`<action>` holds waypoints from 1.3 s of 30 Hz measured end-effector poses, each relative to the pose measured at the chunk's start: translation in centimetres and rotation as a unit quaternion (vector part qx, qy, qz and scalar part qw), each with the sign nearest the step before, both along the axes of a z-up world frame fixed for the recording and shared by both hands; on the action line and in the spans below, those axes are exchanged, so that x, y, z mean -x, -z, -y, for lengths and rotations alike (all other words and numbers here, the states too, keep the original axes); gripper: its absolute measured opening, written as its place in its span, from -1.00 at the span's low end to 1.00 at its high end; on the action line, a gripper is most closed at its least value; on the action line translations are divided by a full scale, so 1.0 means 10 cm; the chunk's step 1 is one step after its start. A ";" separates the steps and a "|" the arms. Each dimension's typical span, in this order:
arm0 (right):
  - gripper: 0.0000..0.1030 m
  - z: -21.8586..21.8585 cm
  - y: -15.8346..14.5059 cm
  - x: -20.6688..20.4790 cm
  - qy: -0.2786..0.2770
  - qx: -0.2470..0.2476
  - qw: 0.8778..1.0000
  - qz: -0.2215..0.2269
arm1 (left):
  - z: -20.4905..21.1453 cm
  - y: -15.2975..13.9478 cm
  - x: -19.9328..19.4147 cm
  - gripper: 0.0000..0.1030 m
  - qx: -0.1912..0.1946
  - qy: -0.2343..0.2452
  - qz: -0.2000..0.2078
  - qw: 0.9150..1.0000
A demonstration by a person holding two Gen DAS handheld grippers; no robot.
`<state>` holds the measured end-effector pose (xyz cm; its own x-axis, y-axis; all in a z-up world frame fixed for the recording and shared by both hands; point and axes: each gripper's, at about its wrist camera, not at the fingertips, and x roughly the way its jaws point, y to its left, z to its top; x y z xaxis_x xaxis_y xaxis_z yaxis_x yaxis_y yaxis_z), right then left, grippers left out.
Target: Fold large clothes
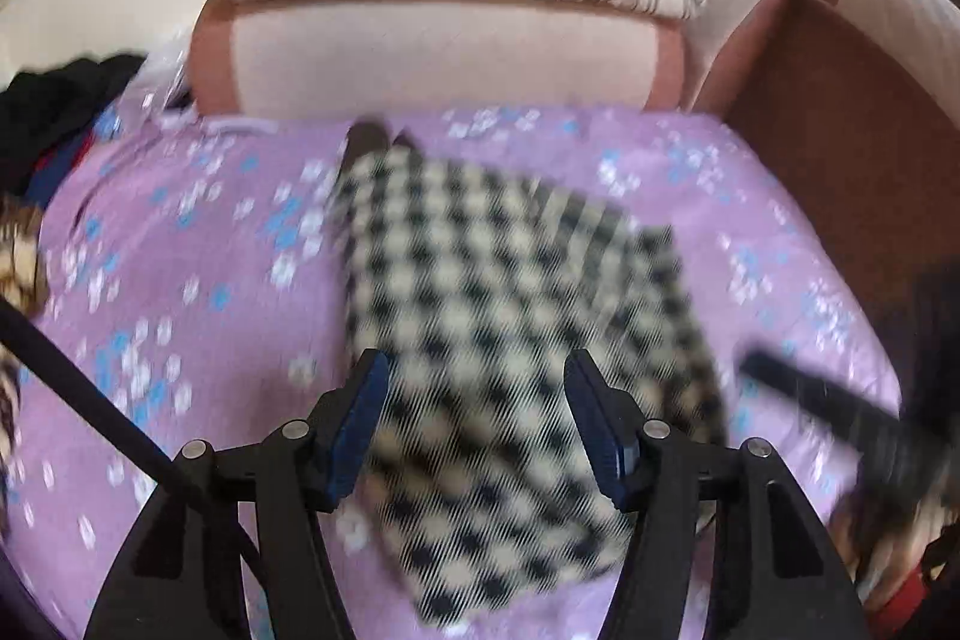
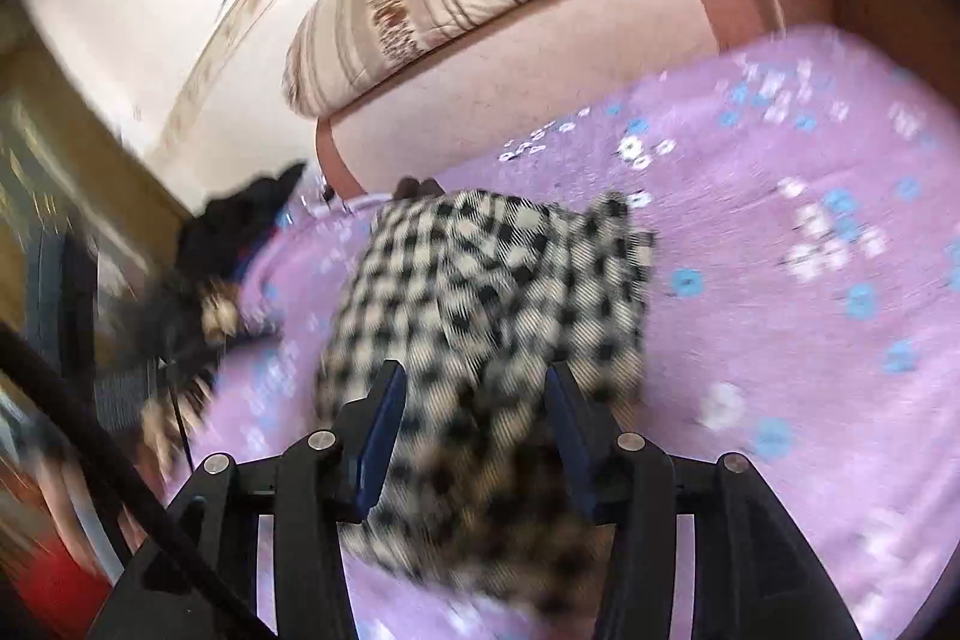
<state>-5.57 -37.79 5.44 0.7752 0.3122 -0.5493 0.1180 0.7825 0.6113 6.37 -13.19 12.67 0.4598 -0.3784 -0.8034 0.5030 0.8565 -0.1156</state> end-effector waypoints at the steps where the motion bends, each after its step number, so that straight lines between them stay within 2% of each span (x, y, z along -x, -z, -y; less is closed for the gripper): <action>1: 0.02 0.01 0.04 -0.14 -0.007 -0.025 1.000 -0.002 | -0.07 0.08 0.03 0.16 0.004 -0.005 -0.008 1.000; 5: 0.02 -0.23 0.23 -0.49 -0.031 -0.040 0.998 -0.023 | -0.23 0.35 0.09 0.16 0.020 -0.033 -0.037 0.999; 7: -0.01 -0.37 0.42 -0.72 -0.029 0.000 0.997 -0.066 | -0.29 0.44 0.07 0.16 0.014 -0.045 -0.046 0.998; 8: -0.54 -0.38 0.49 -0.81 -0.031 0.009 0.996 -0.079 | -0.32 0.48 0.07 0.16 0.011 -0.050 -0.050 0.997; 9: -0.79 -0.41 0.53 -0.82 -0.035 0.007 0.996 -0.085 | -0.34 0.50 0.07 0.16 0.009 -0.054 -0.051 0.997; 11: -0.80 -0.37 0.39 -0.73 -0.021 0.012 0.998 -0.061 | -0.36 0.50 0.09 0.16 0.009 -0.053 -0.044 0.998; 13: -0.81 -0.29 0.10 -0.59 -0.012 0.023 0.999 -0.020 | -0.36 0.49 0.12 0.16 0.006 -0.043 -0.026 0.999; 15: -0.81 -0.19 -0.04 -0.49 0.005 0.044 0.999 -0.008 | -0.32 0.53 0.15 0.16 0.007 -0.032 -0.020 0.999; 16: -0.81 -0.16 -0.04 -0.47 0.013 0.063 0.998 -0.014 | -0.28 0.58 0.15 0.16 0.005 -0.027 -0.027 0.999; 18: -0.77 -0.15 0.10 -0.49 0.016 0.108 0.992 -0.055 | -0.21 0.71 0.17 0.16 -0.003 -0.021 -0.043 0.999; 20: -0.70 -0.07 0.24 -0.44 0.013 0.072 0.995 -0.070 | -0.16 0.82 0.20 0.16 -0.013 -0.017 -0.049 0.999; 22: -0.48 0.06 0.27 -0.32 0.025 0.042 0.997 -0.066 | -0.14 0.87 0.23 0.16 -0.015 -0.013 -0.053 0.998; 23: -0.18 0.10 0.27 -0.28 0.028 0.035 0.997 -0.064 | -0.14 0.90 0.25 0.16 -0.016 -0.010 -0.054 0.998; 24: 0.03 0.15 0.26 -0.23 0.031 0.025 0.997 -0.059 | -0.13 0.91 0.26 0.16 -0.018 -0.010 -0.055 0.998; 28: 0.06 0.16 0.40 -0.20 0.008 -0.041 0.997 -0.060 | -0.09 0.91 0.29 0.16 -0.019 -0.012 -0.059 0.998; 30: 0.06 0.05 0.47 -0.26 -0.014 -0.043 0.996 -0.072 | -0.08 0.88 0.33 0.16 -0.019 -0.012 -0.057 0.998; 32: 0.09 -0.09 0.53 -0.31 -0.029 -0.024 0.996 -0.080 | -0.06 0.82 0.40 0.16 -0.028 -0.011 -0.047 0.998; 33: -0.01 -0.17 0.54 -0.33 -0.031 0.000 0.996 -0.082 | -0.06 0.79 0.43 0.16 -0.031 -0.009 -0.042 0.999; 34: -0.27 -0.23 0.53 -0.35 -0.035 0.015 0.995 -0.087 | -0.05 0.76 0.46 0.16 -0.033 -0.008 -0.035 0.999; 35: -0.63 -0.24 0.51 -0.36 -0.038 0.012 0.995 -0.087 | -0.06 0.72 0.48 0.16 -0.033 -0.007 -0.030 0.999; 37: -0.68 -0.18 0.35 -0.30 -0.027 0.006 0.997 -0.067 | -0.07 0.63 0.51 0.16 -0.026 -0.008 -0.016 1.000; 39: -0.70 -0.11 0.16 -0.19 -0.008 0.030 0.998 -0.051 | -0.06 0.58 0.49 0.16 -0.020 -0.009 -0.013 1.000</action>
